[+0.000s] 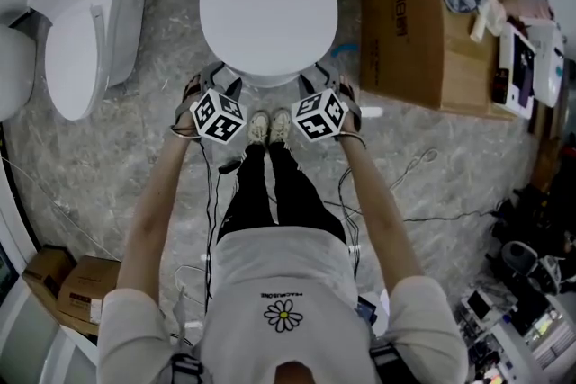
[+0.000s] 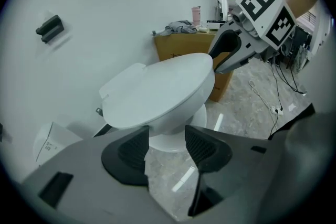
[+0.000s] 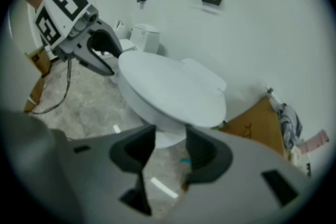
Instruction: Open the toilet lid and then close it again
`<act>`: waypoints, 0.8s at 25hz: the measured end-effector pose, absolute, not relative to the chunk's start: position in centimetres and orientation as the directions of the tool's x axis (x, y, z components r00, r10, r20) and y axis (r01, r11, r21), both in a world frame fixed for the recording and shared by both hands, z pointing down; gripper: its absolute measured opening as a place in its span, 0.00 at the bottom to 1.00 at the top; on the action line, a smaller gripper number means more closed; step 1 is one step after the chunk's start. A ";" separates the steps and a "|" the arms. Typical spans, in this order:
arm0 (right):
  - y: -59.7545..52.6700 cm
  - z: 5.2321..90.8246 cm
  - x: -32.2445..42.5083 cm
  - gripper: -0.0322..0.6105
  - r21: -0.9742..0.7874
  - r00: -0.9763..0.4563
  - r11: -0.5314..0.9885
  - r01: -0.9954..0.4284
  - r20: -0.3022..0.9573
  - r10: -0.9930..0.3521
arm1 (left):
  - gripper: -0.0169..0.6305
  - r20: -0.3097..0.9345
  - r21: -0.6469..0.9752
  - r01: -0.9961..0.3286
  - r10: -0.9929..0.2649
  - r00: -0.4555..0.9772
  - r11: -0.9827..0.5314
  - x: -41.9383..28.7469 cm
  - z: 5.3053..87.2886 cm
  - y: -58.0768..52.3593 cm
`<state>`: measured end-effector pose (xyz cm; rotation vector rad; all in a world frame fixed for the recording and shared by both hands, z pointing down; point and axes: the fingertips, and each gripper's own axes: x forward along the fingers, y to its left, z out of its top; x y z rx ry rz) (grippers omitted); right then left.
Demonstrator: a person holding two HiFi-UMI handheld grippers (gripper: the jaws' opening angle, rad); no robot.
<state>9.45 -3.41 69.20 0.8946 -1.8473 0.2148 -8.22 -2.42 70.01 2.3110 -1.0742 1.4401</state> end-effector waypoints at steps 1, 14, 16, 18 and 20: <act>-3.2 69.6 9.4 0.36 0.242 -0.193 0.708 -0.663 0.859 -0.474 | 0.39 0.853 -0.177 -0.673 -0.453 0.258 -0.718 -8.3 70.4 -2.2; -0.8 74.9 9.5 0.32 0.152 -0.175 0.702 -0.696 0.912 -0.371 | 0.42 0.923 -0.041 -0.655 -0.280 0.265 -0.755 -8.1 76.1 0.9; -0.6 75.9 9.6 0.32 0.141 -0.174 0.706 -0.694 0.919 -0.354 | 0.42 0.926 -0.034 -0.660 -0.272 0.263 -0.751 -8.0 77.0 1.0; -0.4 76.8 9.7 0.32 0.133 -0.171 0.711 -0.691 0.925 -0.340 | 0.42 0.928 -0.031 -0.660 -0.267 0.261 -0.751 -8.0 78.0 1.2; -0.1 77.9 9.6 0.32 0.123 -0.169 0.712 -0.691 0.931 -0.325 | 0.42 0.932 -0.018 -0.661 -0.252 0.260 -0.750 -8.0 79.2 1.5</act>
